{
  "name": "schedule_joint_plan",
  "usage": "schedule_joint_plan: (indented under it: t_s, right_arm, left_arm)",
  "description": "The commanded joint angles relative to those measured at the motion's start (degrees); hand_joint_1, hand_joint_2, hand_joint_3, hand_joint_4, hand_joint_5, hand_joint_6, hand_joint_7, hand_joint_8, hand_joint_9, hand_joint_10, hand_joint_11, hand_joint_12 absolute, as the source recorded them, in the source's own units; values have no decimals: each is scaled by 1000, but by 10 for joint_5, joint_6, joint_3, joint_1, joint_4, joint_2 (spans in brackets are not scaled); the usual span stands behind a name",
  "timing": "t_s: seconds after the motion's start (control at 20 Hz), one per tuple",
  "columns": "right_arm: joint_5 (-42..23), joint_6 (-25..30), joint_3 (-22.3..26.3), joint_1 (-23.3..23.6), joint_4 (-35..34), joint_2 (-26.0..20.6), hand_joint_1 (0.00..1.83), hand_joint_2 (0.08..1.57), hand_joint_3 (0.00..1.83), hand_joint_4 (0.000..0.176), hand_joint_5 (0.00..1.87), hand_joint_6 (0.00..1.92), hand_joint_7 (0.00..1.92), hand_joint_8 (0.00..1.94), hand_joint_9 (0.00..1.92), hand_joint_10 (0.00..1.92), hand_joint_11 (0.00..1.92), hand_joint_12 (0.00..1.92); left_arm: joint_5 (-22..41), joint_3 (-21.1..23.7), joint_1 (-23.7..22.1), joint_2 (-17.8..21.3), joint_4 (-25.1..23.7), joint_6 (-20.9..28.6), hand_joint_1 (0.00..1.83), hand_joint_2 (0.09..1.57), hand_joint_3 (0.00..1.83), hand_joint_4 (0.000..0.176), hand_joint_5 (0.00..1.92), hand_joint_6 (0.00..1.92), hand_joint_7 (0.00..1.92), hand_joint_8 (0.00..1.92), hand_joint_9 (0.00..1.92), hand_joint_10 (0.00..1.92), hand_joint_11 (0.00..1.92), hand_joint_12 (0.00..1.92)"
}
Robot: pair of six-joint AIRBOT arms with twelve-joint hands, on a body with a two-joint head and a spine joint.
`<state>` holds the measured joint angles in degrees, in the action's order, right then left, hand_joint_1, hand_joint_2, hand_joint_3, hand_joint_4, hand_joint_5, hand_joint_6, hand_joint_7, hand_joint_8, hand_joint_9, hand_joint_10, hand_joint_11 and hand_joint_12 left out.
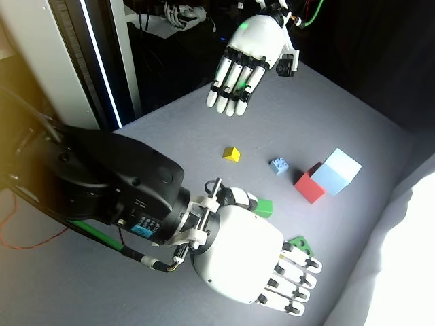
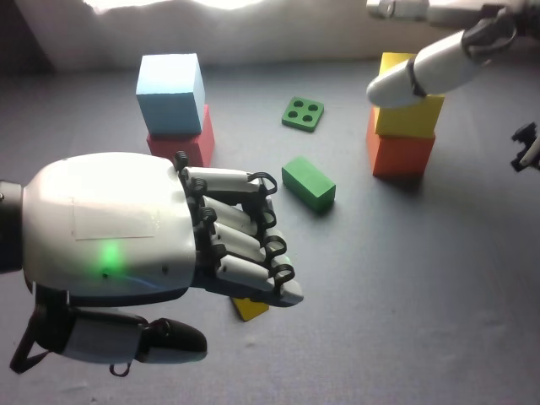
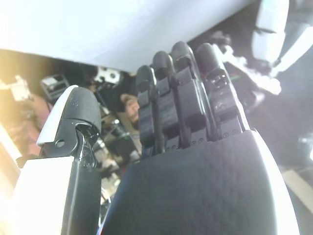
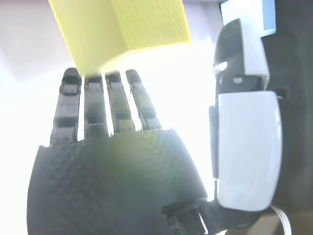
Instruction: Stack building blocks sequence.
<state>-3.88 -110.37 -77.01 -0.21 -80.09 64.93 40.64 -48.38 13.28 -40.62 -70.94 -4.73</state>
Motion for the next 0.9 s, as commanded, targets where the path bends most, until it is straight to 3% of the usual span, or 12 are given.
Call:
schedule_joint_plan:
  t_s: [0.0,0.2,0.4,0.45,0.5,0.75,0.85]
  right_arm:
    - [-16,5,6,14,1,-15,610,943,0,0,0,0,0,0,0,0,0,0]
    - [-51,-3,65,39,5,-67,628,928,0,0,0,0,0,0,0,0,0,0]
    - [-133,6,132,46,90,-128,639,929,0,0,0,0,0,0,0,0,15,7]
    - [-174,27,153,35,141,-149,623,932,0,0,0,0,0,0,0,0,26,13]
    - [-193,92,171,19,221,-174,570,953,0,0,0,0,0,0,0,0,4,3]
    - [-239,193,224,-46,385,-251,567,943,0,0,0,0,17,4,28,10,40,26]
    - [-255,268,226,-70,483,-272,593,934,6,0,42,6,71,6,60,12,1,268]
  left_arm:
    - [31,4,-5,3,31,2,597,1361,0,0,467,1,511,3,478,9,0,968]
    - [31,7,-6,1,32,3,626,1353,0,0,474,8,520,7,482,8,7,947]
    - [30,7,-6,1,32,3,596,1366,2,0,478,5,521,8,470,6,0,910]
    - [29,7,-6,1,34,3,593,1370,3,0,472,2,519,5,466,4,0,889]
    - [28,6,-7,1,35,3,587,1369,2,0,473,1,517,3,460,1,0,867]
    - [27,6,-8,0,36,3,594,1355,0,0,511,1,563,2,508,8,14,950]
    - [27,6,-9,0,36,3,544,1362,2,0,540,1,642,3,590,16,82,956]
